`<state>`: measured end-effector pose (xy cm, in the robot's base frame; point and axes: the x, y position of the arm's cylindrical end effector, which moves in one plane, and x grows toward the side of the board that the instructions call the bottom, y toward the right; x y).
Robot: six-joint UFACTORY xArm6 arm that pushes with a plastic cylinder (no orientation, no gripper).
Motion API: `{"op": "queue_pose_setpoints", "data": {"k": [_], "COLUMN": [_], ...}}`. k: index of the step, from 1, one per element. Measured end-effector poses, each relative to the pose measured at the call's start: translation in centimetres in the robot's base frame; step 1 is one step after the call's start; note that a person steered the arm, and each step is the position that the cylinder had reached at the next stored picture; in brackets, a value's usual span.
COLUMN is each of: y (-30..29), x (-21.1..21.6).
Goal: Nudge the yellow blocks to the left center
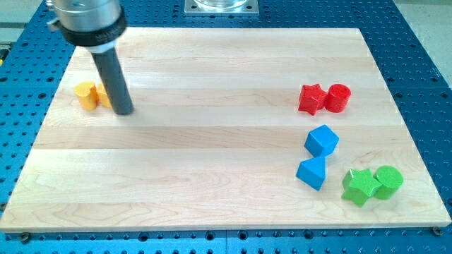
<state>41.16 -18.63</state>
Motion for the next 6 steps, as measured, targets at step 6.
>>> {"op": "queue_pose_setpoints", "data": {"k": [6], "y": [-0.3], "x": [-0.5]}}
